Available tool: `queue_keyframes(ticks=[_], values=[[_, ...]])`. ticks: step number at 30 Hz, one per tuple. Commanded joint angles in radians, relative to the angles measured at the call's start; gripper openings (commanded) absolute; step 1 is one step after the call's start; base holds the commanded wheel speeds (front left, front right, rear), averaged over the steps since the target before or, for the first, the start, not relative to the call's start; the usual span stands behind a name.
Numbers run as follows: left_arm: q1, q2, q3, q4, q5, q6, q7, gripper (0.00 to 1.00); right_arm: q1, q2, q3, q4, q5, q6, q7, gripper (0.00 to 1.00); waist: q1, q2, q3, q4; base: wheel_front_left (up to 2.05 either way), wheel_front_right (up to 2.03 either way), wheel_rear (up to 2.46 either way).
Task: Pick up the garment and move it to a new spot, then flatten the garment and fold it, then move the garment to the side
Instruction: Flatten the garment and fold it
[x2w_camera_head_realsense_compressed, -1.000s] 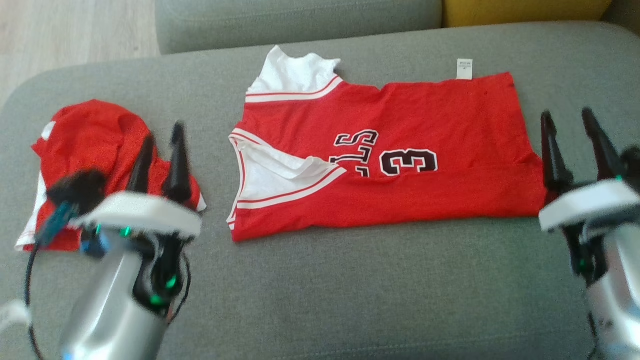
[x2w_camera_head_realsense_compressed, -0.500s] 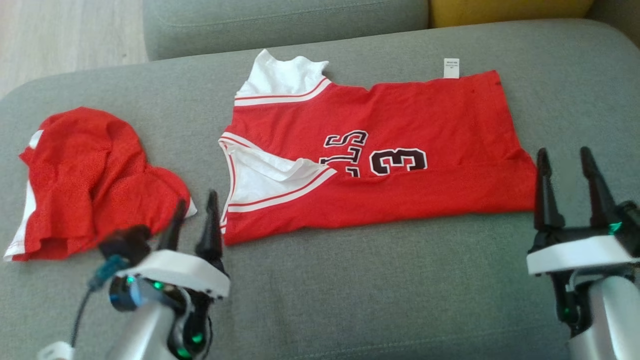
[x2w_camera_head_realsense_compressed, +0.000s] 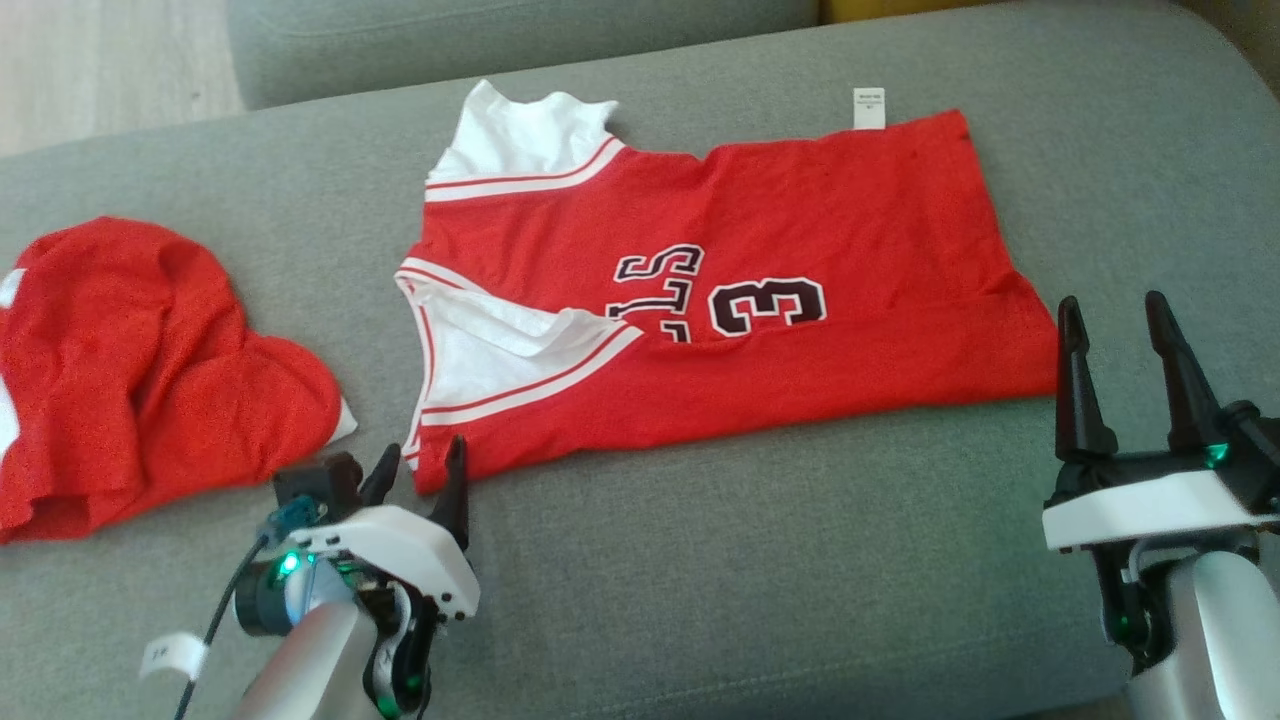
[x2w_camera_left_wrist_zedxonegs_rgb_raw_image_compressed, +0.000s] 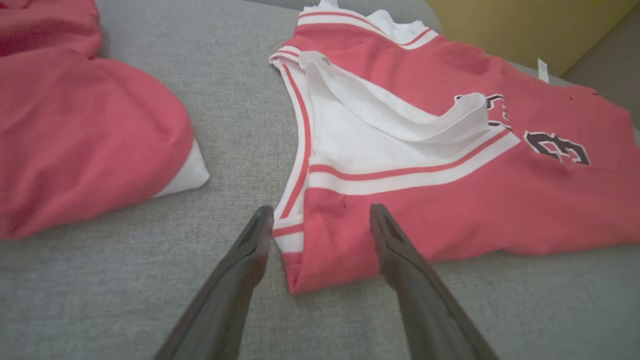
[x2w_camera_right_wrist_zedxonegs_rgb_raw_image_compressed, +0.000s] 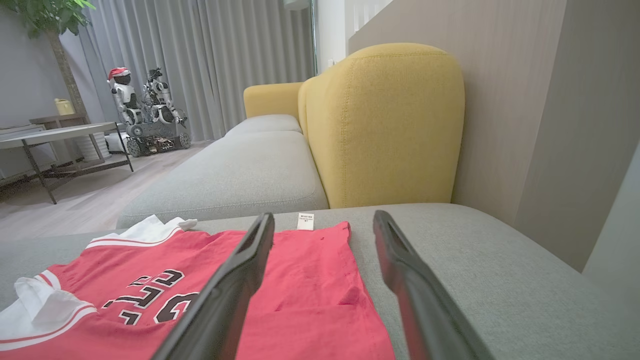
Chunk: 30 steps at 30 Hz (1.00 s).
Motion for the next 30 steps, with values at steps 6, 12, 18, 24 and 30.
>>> queue_keyframes(ticks=[6, 12, 18, 24, 30], values=[[-0.078, 0.017, 0.012, 0.048, 0.025, 0.029, 0.036, 1.0, -0.031, 0.003, 0.029, -0.035, -0.012, 0.002, 0.003, 1.0, 0.0, 0.0, 0.015, -0.024, 0.0, 0.0, 0.0], [-0.096, 0.009, 0.005, 0.088, 0.012, 0.025, 0.066, 0.0, -0.039, 0.006, 0.021, -0.033, 0.0, 0.002, 0.012, 1.0, 0.0, 0.0, 0.023, -0.032, 0.0, 0.0, 0.0], [-0.111, 0.015, 0.008, 0.061, 0.015, 0.019, 0.022, 0.0, -0.059, 0.019, -0.009, 0.011, 0.004, 0.002, 0.091, 1.0, 0.0, 0.0, 0.038, -0.021, 0.0, 0.0, 0.0], [-0.122, 0.029, 0.006, -0.043, 0.037, 0.02, -0.028, 0.0, -0.136, 0.057, -0.122, 0.145, -0.012, 0.002, 0.215, 1.0, 0.0, 0.0, 0.064, 0.013, 0.0, 0.0, 0.0], [-0.115, 0.041, -0.005, -0.149, 0.056, 0.03, -0.037, 0.0, -0.204, 0.069, -0.199, 0.241, -0.032, 0.002, 0.264, 1.0, 0.0, 0.0, 0.087, 0.042, 0.0, 0.0, 0.0]])
